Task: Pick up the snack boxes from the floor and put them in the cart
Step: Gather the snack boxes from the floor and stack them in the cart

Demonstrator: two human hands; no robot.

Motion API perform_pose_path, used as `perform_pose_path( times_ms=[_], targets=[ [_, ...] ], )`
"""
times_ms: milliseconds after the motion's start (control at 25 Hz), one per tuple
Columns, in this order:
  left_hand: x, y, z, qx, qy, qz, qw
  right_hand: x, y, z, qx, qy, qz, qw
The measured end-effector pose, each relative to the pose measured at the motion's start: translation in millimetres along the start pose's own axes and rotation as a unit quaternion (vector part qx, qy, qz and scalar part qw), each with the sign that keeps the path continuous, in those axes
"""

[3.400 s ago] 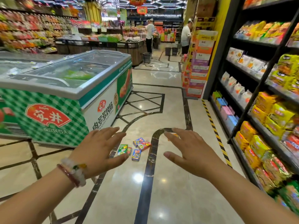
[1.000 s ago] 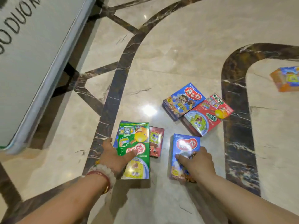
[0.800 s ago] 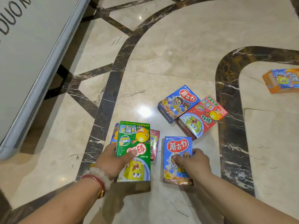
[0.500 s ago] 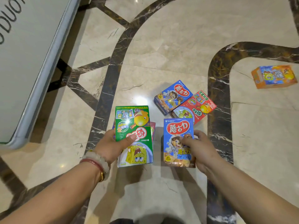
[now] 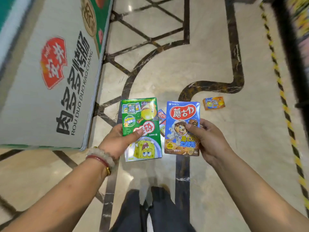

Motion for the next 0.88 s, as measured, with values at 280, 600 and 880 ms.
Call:
perform_pose_path(
  times_ms=[280, 600, 880],
  targets=[
    [121, -35, 150, -0.028, -0.050, 0.007, 0.998, -111, 15, 156, -0.011, 0.043, -0.052, 0.998],
    [170, -21, 237, -0.137, -0.086, -0.032, 0.986, -127, 23, 285, 0.047, 0.122, -0.098, 0.987],
    [179, -23, 294, -0.231, -0.075, -0.093, 0.966, -84, 15, 384, 0.130, 0.130, -0.195, 0.963]
  ],
)
Point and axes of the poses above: each hand's wrist, its own z-axis away from the middle knuckle, its own y-axis out of the back of the hand, x = y × z, the point moved 2 cm from there along -z, towards the middle knuckle, and after that the axes turned 5 degrees about z, right-handed, at the moved point
